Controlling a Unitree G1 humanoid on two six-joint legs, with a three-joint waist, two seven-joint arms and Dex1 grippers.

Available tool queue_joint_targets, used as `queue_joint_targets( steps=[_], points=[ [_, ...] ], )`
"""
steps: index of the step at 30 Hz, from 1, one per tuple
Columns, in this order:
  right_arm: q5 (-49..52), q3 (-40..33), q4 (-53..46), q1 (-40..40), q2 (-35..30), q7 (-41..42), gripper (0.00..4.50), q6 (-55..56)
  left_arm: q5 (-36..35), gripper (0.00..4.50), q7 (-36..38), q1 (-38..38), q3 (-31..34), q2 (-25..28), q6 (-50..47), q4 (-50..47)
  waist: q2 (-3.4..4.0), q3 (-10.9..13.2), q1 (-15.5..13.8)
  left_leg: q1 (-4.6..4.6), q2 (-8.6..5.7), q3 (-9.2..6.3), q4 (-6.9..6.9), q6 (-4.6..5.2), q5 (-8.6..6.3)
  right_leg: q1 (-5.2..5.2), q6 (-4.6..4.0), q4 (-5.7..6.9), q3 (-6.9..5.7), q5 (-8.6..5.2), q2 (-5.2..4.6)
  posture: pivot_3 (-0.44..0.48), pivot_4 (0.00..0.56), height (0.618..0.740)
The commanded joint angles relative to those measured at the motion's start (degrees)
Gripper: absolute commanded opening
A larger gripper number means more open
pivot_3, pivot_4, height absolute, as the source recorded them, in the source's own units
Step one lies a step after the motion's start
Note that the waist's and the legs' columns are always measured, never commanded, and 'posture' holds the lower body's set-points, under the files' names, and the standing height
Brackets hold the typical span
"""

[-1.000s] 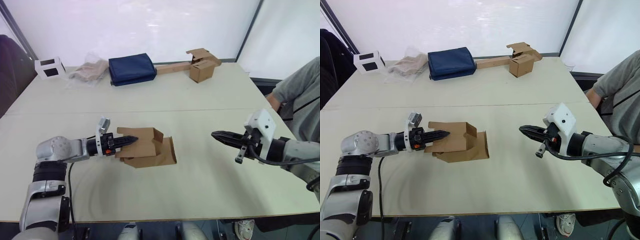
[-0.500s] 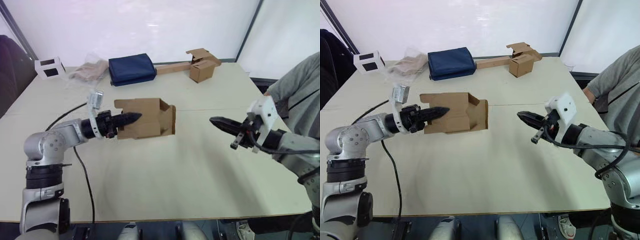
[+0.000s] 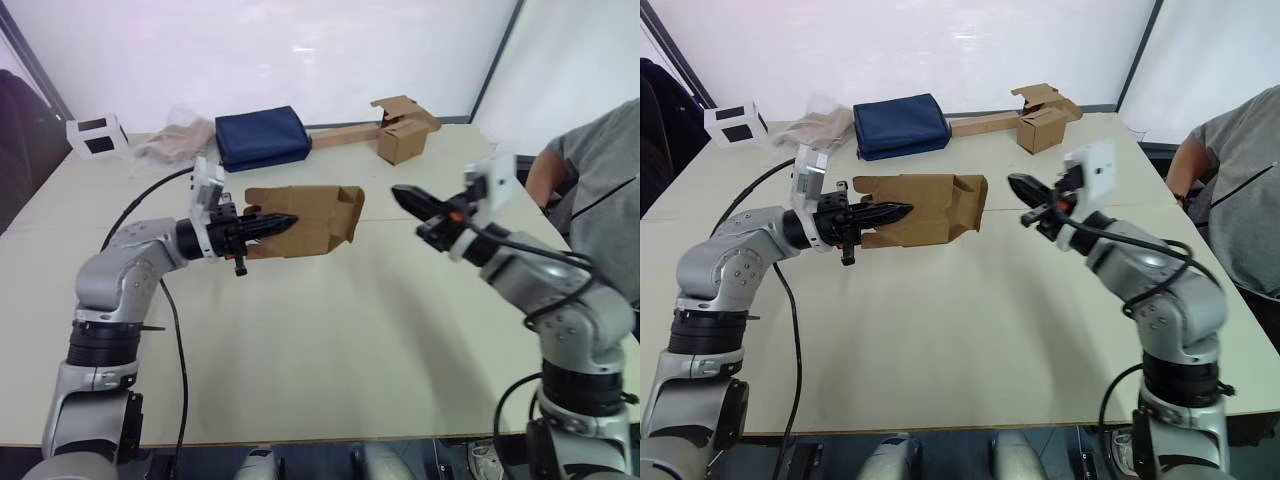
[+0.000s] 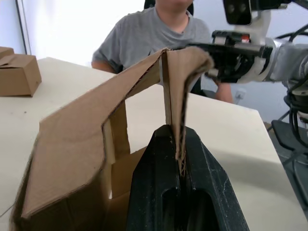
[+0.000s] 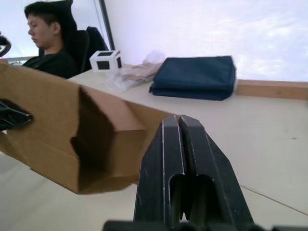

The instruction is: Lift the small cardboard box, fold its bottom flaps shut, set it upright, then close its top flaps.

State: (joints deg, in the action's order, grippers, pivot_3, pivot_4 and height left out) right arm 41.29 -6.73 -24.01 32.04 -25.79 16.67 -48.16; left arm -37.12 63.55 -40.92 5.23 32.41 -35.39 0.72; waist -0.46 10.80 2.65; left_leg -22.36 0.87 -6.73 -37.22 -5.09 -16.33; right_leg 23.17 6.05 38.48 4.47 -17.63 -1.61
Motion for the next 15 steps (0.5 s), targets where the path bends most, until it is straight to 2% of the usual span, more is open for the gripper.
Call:
queue_joint_targets(
  steps=[1, 8, 15],
  points=[
    [-2.4, 1.5, 1.0, 1.5, 1.8, -1.1, 0.0, 1.6, 0.1, 0.03, 0.3, -1.8, 0.6, 0.1, 2.1, -0.2, 0.0, 0.0, 0.0, 0.0, 0.0, 0.0, 0.0, 0.0, 0.0, 0.0, 0.0, 0.0, 0.0, 0.0, 0.0, 0.0, 0.15, 0.74],
    [-3.1, 2.7, 0.1, 3.1, 5.2, -2.8, 0.0, 0.5, -0.4, 0.03, 0.6, -1.1, 1.0, 0.7, 1.9, -0.5, 0.01, 0.0, 0.0, -0.03, 0.0, -0.01, 0.0, 0.0, 0.0, 0.04, 0.0, 0.02, 0.0, 0.0, 0.0, 0.0, 0.15, 0.74],
    [-3.2, 0.9, -0.3, 2.5, 2.9, -2.2, 0.0, -0.1, -0.3, 0.03, 1.1, -0.8, 0.7, 0.7, 2.1, -0.2, 0.01, 0.0, 0.0, -0.03, 0.0, -0.01, 0.0, 0.0, 0.0, 0.04, 0.0, 0.01, 0.0, 0.0, -0.01, 0.0, 0.15, 0.74]
  ],
)
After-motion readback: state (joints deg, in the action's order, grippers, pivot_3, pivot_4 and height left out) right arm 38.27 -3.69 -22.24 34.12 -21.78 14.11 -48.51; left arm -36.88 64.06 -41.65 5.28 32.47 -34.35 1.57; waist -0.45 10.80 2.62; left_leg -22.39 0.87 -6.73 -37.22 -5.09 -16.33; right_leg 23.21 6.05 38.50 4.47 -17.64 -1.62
